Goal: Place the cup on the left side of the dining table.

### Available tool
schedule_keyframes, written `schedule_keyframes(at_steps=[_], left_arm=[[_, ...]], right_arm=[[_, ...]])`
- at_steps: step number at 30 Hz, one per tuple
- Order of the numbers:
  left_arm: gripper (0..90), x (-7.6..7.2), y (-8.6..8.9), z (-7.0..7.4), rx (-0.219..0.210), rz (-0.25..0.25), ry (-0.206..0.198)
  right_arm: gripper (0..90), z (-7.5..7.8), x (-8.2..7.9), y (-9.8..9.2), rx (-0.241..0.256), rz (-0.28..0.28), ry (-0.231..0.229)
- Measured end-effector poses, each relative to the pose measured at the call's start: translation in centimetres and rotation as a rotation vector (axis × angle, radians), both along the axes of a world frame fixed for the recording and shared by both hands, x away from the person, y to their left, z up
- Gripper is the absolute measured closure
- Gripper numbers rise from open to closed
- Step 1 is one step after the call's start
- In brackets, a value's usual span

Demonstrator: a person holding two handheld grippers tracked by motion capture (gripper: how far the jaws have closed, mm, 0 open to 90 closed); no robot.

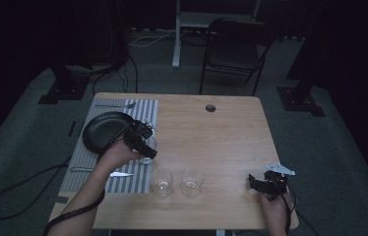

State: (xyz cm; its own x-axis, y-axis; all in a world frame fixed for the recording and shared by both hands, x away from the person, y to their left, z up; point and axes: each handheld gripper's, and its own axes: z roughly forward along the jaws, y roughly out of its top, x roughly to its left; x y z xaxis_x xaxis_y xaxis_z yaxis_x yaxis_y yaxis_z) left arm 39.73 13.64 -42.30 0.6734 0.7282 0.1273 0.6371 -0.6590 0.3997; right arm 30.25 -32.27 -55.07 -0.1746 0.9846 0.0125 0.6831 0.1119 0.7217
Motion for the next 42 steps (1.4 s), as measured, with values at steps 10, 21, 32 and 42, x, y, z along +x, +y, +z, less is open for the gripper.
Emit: schedule_keyframes(at_steps=[10,21,32,42], left_arm=[[17.9,0.1,3.1,-1.5,0.001,0.069,0.018],[17.9,0.3,5.3,-3.5,0.017,0.124,0.041],[17.2,-0.4,6.7,-4.6,-0.086,0.161,-0.033],[17.1,-1.7,7.2,-4.9,-0.134,0.187,-0.108]], right_arm=[[12.0,0.0,0.0,0.0,0.0,-0.001,0.0],[11.9,0.0,0.0,0.0,0.0,-0.001,0.0],[12.0,0.0,0.0,0.0,0.0,-0.001,0.0],[11.9,0.0,0.0,0.0,0.0,-0.001,0.0]])
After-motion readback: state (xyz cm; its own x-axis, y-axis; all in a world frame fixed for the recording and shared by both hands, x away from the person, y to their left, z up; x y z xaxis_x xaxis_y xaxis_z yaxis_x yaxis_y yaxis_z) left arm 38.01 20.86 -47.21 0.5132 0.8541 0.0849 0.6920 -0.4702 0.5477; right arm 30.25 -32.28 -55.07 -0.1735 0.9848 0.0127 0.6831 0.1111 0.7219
